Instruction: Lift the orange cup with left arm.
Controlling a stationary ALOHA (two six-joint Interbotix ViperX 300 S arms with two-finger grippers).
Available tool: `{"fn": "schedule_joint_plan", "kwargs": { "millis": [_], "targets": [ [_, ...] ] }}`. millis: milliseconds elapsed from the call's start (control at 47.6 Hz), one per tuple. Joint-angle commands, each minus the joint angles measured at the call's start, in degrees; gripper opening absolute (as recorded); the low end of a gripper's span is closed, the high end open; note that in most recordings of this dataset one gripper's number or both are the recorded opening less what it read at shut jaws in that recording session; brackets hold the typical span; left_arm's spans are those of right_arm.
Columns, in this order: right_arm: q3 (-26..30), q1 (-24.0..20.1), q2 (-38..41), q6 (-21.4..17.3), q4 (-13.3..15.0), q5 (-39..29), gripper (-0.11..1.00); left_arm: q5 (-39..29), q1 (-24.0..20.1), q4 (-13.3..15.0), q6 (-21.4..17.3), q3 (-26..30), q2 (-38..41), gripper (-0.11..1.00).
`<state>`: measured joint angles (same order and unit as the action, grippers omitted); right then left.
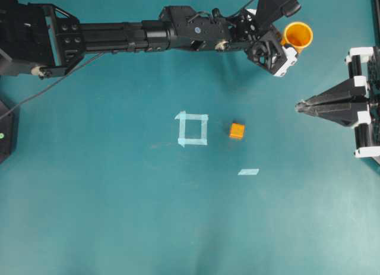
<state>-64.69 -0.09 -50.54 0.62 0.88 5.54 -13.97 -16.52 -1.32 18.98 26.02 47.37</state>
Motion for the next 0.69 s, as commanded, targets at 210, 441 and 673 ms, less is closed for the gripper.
{"fn": "schedule_joint_plan", "kwargs": {
  "millis": [210, 441, 673],
  "targets": [
    [0.79, 0.00, 0.18, 0.09, 0.18, -0.09, 0.00, -0.35, 0.09, -0.18, 0.00, 5.98, 1.85, 0.85],
    [0.79, -0.09, 0.35, 0.09, 0.18, -0.70, 0.00, -0.26, -0.18, -0.26, -0.09, 8.17, 2.72, 0.84],
    [0.79, 0.00, 0.53, 0.09, 0.35, -0.79, 0.00, -0.35, -0.44, -0.18, -0.09, 8.61, 2.90, 0.64]
  ]
}}
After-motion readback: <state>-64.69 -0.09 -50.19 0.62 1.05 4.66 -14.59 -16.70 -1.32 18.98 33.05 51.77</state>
